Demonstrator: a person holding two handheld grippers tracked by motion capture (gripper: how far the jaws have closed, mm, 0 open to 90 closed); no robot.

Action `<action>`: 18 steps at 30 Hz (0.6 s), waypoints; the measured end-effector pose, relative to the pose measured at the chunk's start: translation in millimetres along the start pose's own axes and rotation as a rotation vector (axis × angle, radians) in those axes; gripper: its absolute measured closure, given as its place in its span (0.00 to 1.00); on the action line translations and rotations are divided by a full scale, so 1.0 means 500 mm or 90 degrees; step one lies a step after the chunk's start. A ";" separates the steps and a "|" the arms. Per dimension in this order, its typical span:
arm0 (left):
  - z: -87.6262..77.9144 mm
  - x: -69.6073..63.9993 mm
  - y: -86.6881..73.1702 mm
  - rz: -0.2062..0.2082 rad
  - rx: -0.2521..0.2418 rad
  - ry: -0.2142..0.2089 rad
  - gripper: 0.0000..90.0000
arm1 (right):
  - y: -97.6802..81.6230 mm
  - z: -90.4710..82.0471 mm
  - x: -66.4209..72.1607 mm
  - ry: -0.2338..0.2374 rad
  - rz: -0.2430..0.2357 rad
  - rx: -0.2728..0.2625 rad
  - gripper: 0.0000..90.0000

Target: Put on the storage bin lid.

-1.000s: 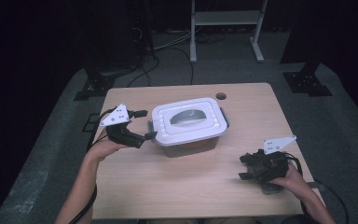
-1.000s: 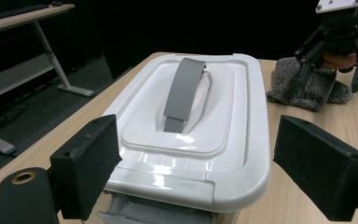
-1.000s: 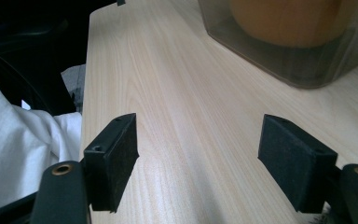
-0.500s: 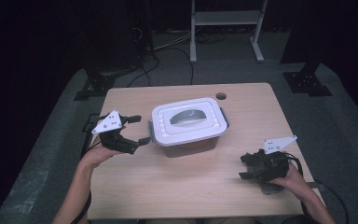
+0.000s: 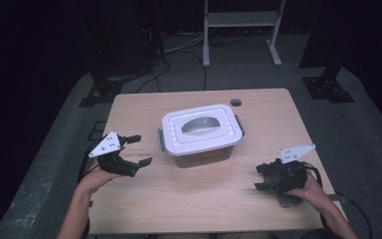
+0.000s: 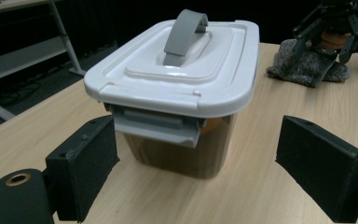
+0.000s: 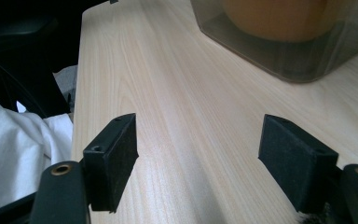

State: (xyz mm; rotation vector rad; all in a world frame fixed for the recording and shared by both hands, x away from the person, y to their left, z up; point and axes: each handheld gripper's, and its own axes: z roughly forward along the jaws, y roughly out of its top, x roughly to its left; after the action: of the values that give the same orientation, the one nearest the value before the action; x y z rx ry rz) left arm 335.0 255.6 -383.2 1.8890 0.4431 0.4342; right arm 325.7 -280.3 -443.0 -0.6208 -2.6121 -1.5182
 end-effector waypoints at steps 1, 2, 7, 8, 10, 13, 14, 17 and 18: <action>-0.002 -0.003 -0.004 0.000 0.003 0.000 0.12 | 0.000 0.001 0.001 0.001 0.000 0.000 0.30; -0.003 -0.007 -0.007 -0.001 0.004 0.001 0.12 | 0.001 0.001 0.001 0.001 -0.001 0.000 0.30; -0.008 -0.021 -0.024 0.000 0.013 0.002 0.12 | 0.005 0.001 -0.001 0.000 -0.005 -0.003 0.30; -0.008 -0.023 -0.027 -0.004 0.011 0.003 0.12 | 0.006 0.001 -0.001 0.001 -0.004 -0.003 0.30; -0.008 -0.027 -0.035 -0.007 0.013 0.002 0.12 | 0.005 -0.001 0.000 -0.001 -0.003 -0.004 0.30; -0.006 -0.033 -0.045 -0.008 0.016 -0.001 0.11 | 0.003 -0.002 0.002 -0.004 -0.003 0.000 0.30; -0.006 -0.036 -0.048 -0.009 0.014 -0.004 0.11 | 0.003 -0.004 0.003 -0.006 -0.003 -0.001 0.30; -0.005 -0.040 -0.057 -0.011 0.013 -0.004 0.11 | 0.002 -0.008 0.006 -0.009 -0.001 -0.004 0.30; -0.005 -0.041 -0.059 -0.015 0.013 -0.005 0.11 | 0.002 -0.009 0.006 -0.010 -0.001 -0.004 0.30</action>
State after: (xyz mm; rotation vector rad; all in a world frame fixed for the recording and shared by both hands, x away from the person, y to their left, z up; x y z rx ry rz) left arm 313.0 257.3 -412.0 1.9024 0.4656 0.4078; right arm 322.4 -282.7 -439.2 -0.6344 -2.6210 -1.5289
